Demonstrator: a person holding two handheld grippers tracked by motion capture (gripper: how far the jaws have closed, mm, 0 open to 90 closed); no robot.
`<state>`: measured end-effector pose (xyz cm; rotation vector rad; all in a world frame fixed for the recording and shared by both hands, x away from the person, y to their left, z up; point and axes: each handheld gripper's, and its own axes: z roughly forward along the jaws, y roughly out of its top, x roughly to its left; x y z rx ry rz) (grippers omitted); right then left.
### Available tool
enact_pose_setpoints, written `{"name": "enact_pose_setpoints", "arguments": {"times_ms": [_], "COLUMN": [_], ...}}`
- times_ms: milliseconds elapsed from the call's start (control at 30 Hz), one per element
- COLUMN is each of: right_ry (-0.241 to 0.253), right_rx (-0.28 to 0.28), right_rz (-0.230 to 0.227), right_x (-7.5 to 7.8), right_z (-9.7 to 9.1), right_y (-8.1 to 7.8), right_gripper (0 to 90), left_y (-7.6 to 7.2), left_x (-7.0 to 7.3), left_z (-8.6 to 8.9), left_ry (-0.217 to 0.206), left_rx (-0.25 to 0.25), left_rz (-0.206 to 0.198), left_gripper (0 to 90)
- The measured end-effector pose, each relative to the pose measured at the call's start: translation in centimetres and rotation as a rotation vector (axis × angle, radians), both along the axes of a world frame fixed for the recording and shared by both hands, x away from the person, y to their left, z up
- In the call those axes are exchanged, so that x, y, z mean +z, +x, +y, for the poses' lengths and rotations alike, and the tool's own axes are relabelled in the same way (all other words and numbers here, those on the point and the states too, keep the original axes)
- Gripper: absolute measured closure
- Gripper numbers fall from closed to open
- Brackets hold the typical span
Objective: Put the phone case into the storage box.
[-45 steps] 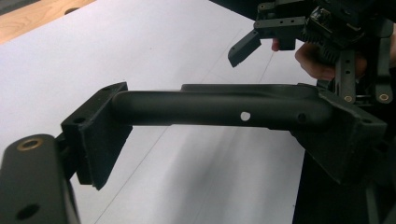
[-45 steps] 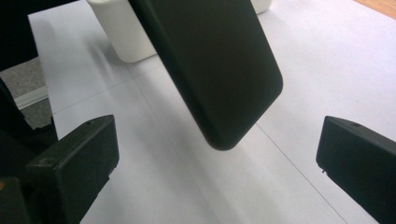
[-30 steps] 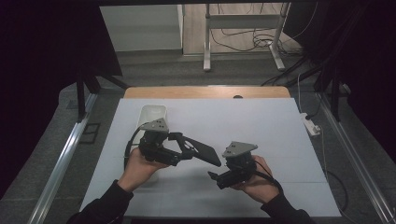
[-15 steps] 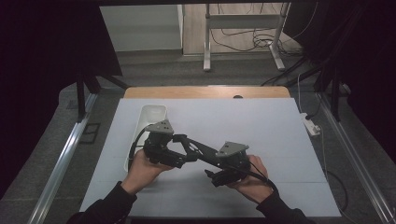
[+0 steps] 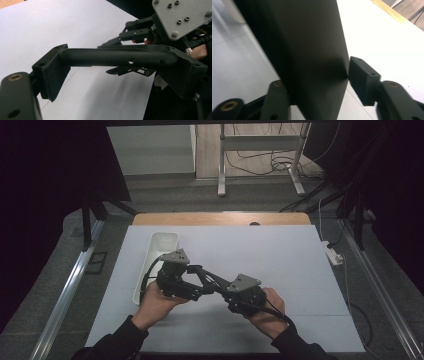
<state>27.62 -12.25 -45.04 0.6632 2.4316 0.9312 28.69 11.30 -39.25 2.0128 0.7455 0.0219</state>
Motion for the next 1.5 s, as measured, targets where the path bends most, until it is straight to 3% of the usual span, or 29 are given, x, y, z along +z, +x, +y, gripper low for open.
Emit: {"name": "enact_pose_setpoints", "arguments": {"times_ms": [300, 567, 633, 867, 1067, 1333, 1500], "right_ry": [-0.032, -0.020, -0.016, 0.051, 0.124, 0.235, 0.263], "right_rx": [0.053, 0.104, 0.110, 0.091, 0.111, 0.164, 0.201], "right_rz": [-0.074, -0.119, -0.130, -0.043, 0.067, 0.167, 0.201], "right_x": [0.2, 0.5, 0.6, 0.8, 1.2, 1.3, 1.3], "right_z": [0.3, 0.2, 0.3, -0.5, -1.7, -3.2, -3.8], "right_y": [-0.8, -1.3, -1.4, -0.8, -0.2, 0.3, 0.4], "right_gripper": [79.0, 83.3, 84.5, 84.7, 84.7, 84.6, 84.6], "left_y": [0.3, 0.6, 0.7, 0.6, 0.6, 0.7, 0.8], "left_x": [0.0, -0.1, -0.2, -0.2, -0.2, -0.3, -0.4], "left_z": [0.5, 1.1, 1.3, 1.6, 2.3, 3.4, 3.9], "left_ry": [-0.039, -0.108, -0.123, -0.078, -0.033, -0.027, -0.033], "left_rx": [0.034, 0.035, 0.016, 0.016, 0.003, -0.015, -0.026], "left_rz": [0.012, 0.015, 0.016, -0.040, -0.094, -0.130, -0.141], "left_gripper": [12.7, 11.6, 13.4, 6.1, 1.9, 0.0, 0.0]}}
